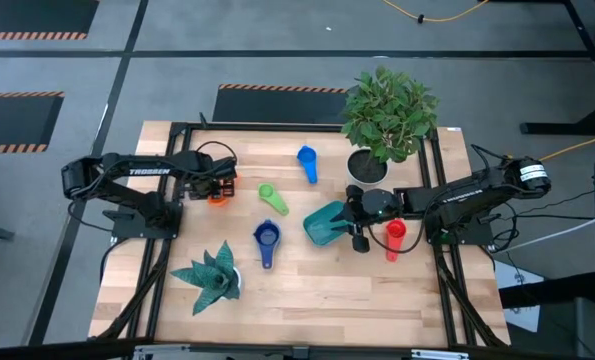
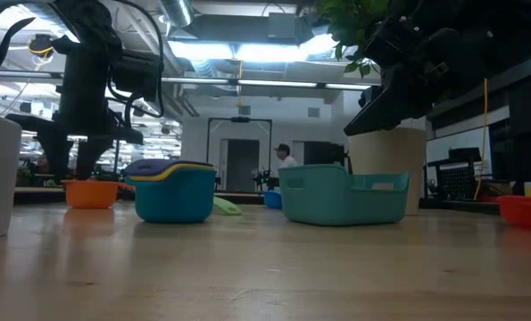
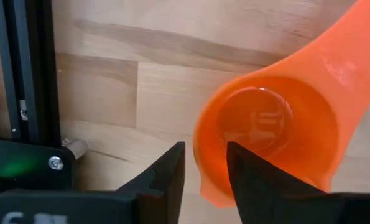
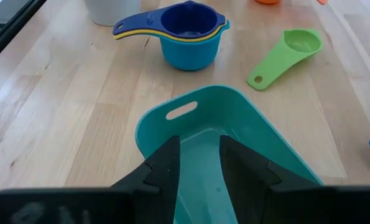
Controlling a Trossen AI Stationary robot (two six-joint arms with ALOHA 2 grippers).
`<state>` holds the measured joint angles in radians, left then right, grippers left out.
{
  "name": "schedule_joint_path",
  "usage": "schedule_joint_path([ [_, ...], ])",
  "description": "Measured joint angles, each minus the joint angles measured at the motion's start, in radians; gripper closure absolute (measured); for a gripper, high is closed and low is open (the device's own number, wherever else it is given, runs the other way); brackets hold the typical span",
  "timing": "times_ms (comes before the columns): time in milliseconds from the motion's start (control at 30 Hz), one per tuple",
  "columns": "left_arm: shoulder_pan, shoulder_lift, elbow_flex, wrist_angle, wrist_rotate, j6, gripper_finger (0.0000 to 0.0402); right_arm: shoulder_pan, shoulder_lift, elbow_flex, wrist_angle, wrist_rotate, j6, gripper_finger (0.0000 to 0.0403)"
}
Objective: Nest measuring cups in basket
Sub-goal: Stack the orange measuring cup on top of the dark blue measuring cup
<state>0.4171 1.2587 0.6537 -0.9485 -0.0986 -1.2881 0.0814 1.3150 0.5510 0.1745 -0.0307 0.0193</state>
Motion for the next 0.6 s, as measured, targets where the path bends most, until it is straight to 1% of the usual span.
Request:
schedule_joint_path([
  [233,0.0,0.0,0.0,0.0,-0.001,0.058,0.0352,0.0,0.0,0.0,0.0,0.0,0.0,0.0285],
  [367,0.0,0.0,0.0,0.0,-0.021,0.093,0.0391,0.0,0.0,0.0,0.0,0.0,0.001,0.0285],
  [500,0.0,0.0,0.0,0.002,-0.057,0.139,0.0392,0.0,0.0,0.0,0.0,0.0,0.002,0.0285],
  [600,0.0,0.0,0.0,0.004,-0.076,0.207,0.0396,0.0,0.0,0.0,0.0,0.0,0.001,0.0285],
])
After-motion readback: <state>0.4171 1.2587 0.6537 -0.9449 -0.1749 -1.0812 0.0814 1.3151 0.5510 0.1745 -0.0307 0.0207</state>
